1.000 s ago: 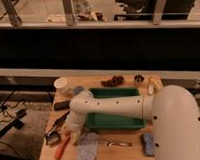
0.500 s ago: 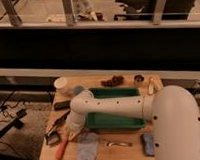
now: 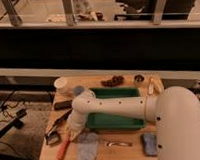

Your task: Place pepper in plastic cup

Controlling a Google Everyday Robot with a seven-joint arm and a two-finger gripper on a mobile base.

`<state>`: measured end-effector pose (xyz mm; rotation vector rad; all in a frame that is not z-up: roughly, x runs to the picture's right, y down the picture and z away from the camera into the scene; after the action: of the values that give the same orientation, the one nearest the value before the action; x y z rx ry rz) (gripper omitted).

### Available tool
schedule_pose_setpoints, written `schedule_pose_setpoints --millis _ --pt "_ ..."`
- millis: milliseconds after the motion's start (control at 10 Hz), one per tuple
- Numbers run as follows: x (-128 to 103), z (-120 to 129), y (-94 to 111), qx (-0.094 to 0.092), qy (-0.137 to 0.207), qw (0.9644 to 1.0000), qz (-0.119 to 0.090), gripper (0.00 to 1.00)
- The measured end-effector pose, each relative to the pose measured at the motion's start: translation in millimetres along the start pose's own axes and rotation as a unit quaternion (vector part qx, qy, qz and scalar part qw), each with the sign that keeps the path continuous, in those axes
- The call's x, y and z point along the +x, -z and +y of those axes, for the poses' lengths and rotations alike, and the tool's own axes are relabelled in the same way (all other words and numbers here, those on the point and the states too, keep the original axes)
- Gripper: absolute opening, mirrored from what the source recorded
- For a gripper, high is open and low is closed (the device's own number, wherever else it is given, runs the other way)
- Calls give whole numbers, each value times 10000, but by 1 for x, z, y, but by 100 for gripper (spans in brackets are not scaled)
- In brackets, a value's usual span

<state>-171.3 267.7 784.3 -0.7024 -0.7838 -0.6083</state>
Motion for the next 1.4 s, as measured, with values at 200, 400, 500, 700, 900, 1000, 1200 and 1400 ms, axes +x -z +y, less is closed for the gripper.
schedule_pose_setpoints --millis 200,400,500,700,900,1000,1200,1400 --pt "-6 -2 18 138 53 9998 117 5" --pt "-12 -5 39 291 106 9992 264 5" --pt "-14 -6 48 358 126 9988 321 5" --pt "-20 -9 73 574 175 9972 455 5" --pt "-28 -14 99 811 255 9945 615 5" --pt "-33 -16 114 959 310 9923 723 5" --pt "-36 -18 137 1201 423 9874 945 5" --pt "-33 -21 150 1421 613 9811 1160 5"
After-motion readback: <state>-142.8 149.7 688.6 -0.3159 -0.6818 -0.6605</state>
